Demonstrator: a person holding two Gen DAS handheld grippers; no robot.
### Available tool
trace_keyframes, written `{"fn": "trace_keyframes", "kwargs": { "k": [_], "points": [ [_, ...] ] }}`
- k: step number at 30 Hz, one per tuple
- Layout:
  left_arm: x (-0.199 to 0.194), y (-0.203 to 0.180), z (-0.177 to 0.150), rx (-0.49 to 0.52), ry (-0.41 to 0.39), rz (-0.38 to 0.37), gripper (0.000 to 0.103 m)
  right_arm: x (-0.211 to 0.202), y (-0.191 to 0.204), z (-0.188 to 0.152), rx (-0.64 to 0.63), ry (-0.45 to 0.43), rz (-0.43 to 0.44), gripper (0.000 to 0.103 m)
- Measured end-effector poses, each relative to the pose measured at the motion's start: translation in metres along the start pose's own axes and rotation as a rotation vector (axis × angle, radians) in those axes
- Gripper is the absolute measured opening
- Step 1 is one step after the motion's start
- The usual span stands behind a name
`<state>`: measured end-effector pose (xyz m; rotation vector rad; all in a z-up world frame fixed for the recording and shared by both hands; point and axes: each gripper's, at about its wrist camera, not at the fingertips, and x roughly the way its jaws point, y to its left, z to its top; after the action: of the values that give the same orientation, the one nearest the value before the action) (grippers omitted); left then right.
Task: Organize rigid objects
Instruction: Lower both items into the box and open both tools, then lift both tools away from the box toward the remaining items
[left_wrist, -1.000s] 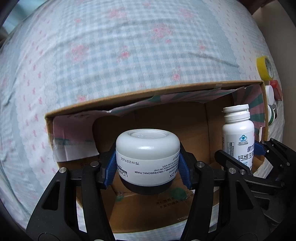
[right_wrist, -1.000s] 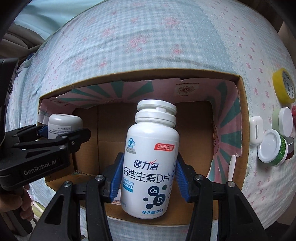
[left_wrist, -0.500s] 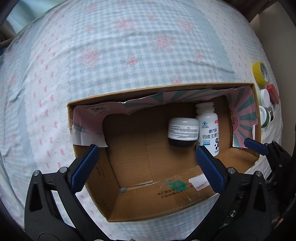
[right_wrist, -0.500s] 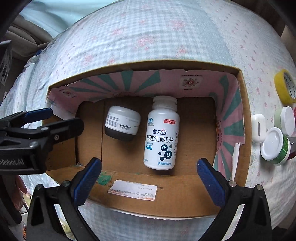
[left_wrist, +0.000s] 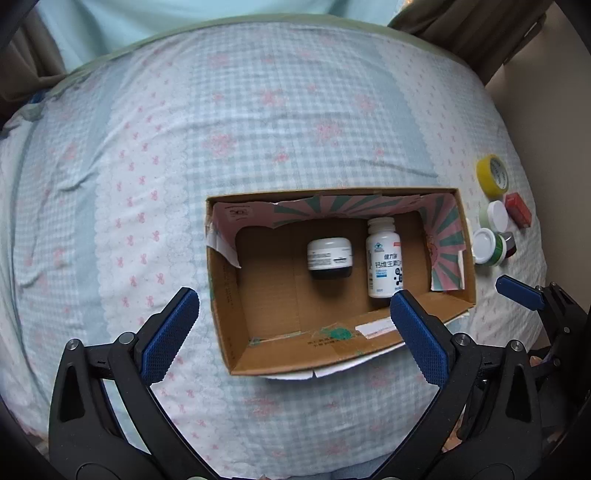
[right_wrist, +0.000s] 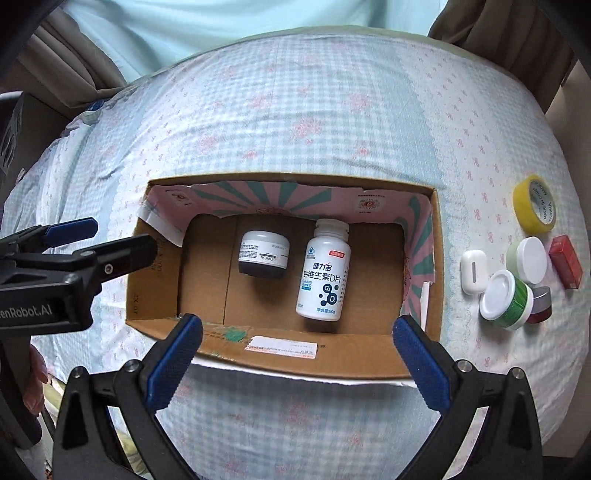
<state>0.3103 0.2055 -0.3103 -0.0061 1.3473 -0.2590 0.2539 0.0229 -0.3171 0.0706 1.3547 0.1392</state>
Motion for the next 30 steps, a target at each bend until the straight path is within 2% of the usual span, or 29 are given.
{"fn": "trace_keyframes", "kwargs": {
  "k": [5,11,18,23,26,30],
  "points": [
    [-0.062,0.005,-0.023,-0.021,-0.089,0.005,0.103,-0.057,0.021,-0.012,-0.035,-0.075,-0.024,0.103],
    [-0.124,0.008,-0.059,-0.032,-0.199,0.04,0.103,-0.111,0.032,-0.031,0.005,-0.118,-0.031,0.103],
    [-0.182,-0.022,-0.095,0.011,-0.318,0.075,0.103,-0.17,0.024,-0.065,0.043,-0.196,-0.068,0.103],
    [-0.193,-0.06,-0.107,0.015,-0.341,0.03,0.103,-0.201,-0.008,-0.083,0.077,-0.243,-0.089,0.103],
    [-0.191,-0.094,-0.108,0.041,-0.35,0.035,0.103,-0.212,-0.04,-0.094,0.115,-0.265,-0.072,0.103],
    [-0.185,-0.147,-0.109,0.049,-0.373,0.047,0.103,-0.224,-0.091,-0.107,0.128,-0.291,-0.1,0.103]
  ]
}}
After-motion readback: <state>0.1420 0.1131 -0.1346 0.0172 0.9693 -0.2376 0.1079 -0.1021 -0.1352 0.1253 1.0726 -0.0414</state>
